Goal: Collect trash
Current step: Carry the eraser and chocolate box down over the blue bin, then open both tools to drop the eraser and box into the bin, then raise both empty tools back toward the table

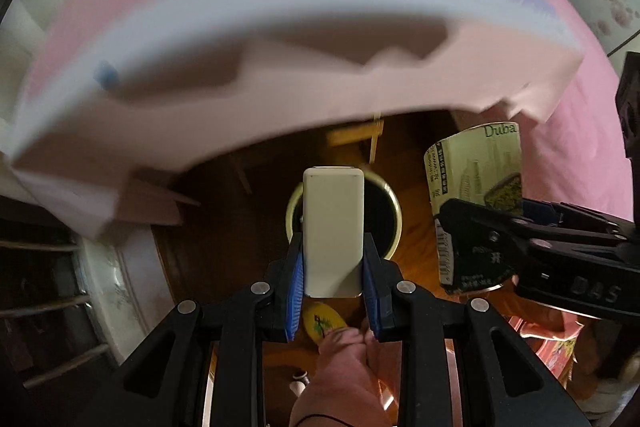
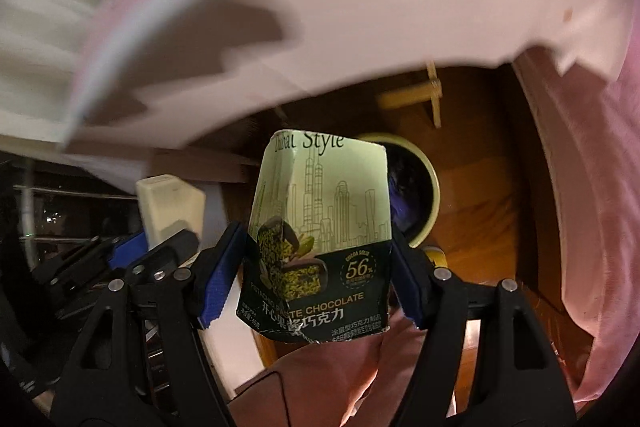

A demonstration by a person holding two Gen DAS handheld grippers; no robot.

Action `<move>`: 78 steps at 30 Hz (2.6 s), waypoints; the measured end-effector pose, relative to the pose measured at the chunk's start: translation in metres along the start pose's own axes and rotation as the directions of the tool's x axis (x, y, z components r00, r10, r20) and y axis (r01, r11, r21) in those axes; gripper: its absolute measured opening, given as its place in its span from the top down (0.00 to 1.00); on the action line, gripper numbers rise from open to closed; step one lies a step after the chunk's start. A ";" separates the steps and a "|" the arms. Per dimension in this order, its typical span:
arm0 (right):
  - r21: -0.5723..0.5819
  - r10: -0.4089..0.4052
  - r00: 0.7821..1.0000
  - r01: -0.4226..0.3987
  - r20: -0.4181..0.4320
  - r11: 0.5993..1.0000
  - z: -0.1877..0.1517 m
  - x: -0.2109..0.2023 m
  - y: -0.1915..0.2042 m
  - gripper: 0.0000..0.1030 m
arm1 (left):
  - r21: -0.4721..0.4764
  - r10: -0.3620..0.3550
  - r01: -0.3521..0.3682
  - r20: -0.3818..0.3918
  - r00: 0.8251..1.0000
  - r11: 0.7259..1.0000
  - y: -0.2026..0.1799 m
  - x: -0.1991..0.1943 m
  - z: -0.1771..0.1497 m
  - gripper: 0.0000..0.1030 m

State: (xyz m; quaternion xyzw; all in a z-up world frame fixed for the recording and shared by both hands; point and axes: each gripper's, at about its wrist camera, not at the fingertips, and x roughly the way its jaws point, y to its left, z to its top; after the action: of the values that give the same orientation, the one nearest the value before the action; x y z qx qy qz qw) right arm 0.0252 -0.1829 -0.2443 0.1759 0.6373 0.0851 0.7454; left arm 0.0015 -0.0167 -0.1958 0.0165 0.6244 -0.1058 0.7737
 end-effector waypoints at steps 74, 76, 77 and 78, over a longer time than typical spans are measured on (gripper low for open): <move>-0.258 0.034 0.903 0.087 0.429 0.962 0.080 -0.284 0.131 0.23 | 0.028 0.073 -0.097 0.477 0.876 0.995 0.012 -0.314 0.103 0.16; -0.274 0.040 0.881 0.103 0.472 0.956 0.092 -0.306 0.140 0.23 | 0.025 0.079 -0.105 0.496 0.865 0.994 0.015 -0.325 0.111 0.16; -0.279 0.042 0.873 0.109 0.485 0.954 0.096 -0.313 0.144 0.23 | 0.025 0.082 -0.110 0.506 0.858 0.994 0.015 -0.331 0.114 0.16; -0.285 0.042 0.864 0.120 0.502 0.951 0.103 -0.323 0.148 0.23 | 0.023 0.089 -0.118 0.517 0.851 0.993 0.016 -0.337 0.119 0.16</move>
State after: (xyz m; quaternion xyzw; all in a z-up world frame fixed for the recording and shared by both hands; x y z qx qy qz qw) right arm 0.0849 -0.1756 0.1209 0.0610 0.4037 0.1190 0.9051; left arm 0.0525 0.0283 0.1558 0.0420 0.3900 -0.0816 0.9162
